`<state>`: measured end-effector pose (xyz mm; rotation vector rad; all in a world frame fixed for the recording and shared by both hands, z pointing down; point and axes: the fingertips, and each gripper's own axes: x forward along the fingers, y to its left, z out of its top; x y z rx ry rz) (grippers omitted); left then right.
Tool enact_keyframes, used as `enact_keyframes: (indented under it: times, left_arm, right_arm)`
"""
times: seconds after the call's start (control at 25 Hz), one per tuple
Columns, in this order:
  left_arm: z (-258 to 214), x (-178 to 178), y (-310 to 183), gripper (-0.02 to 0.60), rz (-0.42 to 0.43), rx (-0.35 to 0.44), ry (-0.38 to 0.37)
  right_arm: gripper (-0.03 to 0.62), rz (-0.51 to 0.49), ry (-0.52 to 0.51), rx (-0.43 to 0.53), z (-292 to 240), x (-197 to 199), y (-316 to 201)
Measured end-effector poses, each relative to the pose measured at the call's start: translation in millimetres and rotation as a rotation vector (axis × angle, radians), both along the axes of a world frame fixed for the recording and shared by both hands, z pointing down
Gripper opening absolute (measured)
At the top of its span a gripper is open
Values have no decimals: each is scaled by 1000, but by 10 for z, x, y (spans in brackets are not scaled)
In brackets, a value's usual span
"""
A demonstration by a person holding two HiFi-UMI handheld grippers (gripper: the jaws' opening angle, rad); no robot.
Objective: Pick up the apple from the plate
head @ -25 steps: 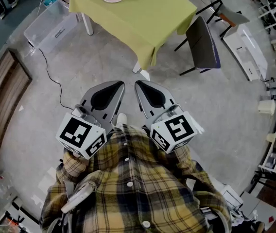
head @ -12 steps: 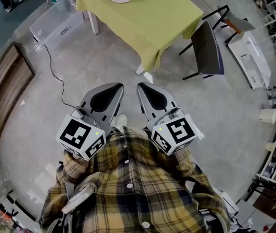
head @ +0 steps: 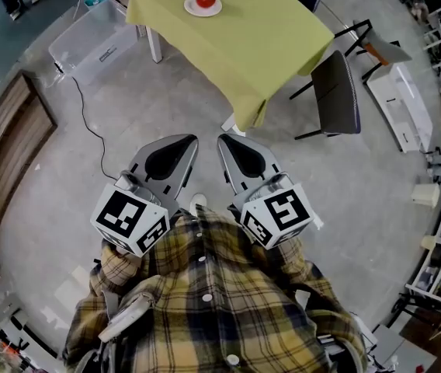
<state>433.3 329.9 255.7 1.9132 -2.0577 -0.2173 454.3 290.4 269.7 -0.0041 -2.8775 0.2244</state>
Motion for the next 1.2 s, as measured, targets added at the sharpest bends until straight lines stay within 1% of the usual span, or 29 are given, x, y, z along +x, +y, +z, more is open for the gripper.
enact_keyframes:
  times: [0.4,0.56,0.68,0.88,1.08,1.2]
  left_arm:
    - [-93,-1054,-132,6,28,2,-8]
    - [-99,-1401,-120,6,52,7,-17]
    - [-68,-1645,-74,6,56,-5,-10]
    - [12,-1932,12,6,66,-19,9]
    - [107,-2064,-24,6,70,-39,10]
    - [172,-2165,-92,6,66,-51,24]
  right_arm:
    - [-3,12,-3,11,-90,-1081,-110]
    - [-3,38,-10,11,-115,-1427,-134]
    - [-3,54,-9,14,-102,-1653,-113]
    - [-3,75,12,20,-43,-1926,-42]
    - [-3,81,39,1,26,-2100,-79]
    - [-3,77,54,-11,101,-2201,-148]
